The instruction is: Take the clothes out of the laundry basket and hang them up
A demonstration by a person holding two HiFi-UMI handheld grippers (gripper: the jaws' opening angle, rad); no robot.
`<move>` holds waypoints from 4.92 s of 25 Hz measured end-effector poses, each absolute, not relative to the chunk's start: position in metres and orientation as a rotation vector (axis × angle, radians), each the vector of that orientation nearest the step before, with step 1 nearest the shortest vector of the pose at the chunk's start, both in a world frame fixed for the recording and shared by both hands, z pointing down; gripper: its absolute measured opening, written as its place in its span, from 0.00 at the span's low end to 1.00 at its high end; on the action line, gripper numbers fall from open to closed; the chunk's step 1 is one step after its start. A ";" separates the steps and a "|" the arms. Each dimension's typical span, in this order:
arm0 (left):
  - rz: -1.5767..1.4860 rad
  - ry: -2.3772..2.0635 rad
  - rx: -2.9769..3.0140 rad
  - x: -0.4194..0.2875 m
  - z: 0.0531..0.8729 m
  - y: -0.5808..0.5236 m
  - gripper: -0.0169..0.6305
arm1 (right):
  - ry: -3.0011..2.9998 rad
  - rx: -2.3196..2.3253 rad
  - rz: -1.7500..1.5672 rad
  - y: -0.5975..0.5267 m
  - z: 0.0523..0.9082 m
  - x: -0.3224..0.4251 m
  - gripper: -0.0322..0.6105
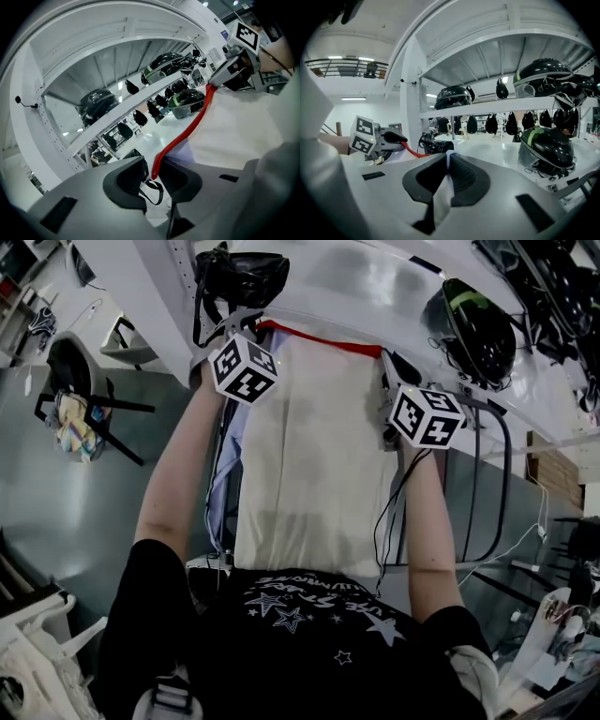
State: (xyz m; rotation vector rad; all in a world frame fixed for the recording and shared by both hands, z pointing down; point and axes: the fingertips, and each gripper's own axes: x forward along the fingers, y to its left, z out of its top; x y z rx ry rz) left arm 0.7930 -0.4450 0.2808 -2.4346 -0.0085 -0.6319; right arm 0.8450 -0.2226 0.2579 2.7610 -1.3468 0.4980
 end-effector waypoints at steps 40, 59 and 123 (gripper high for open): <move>-0.349 0.484 -2.500 0.526 0.145 -0.316 0.34 | -1.610 2.680 0.304 -0.093 0.177 0.647 0.25; -0.514 0.967 -2.494 0.186 0.261 -0.214 0.06 | -2.203 2.335 0.250 -0.067 0.239 0.374 0.06; -1.230 1.581 -3.399 -0.080 0.980 -0.037 0.10 | -2.015 1.570 1.007 0.007 0.856 0.085 0.06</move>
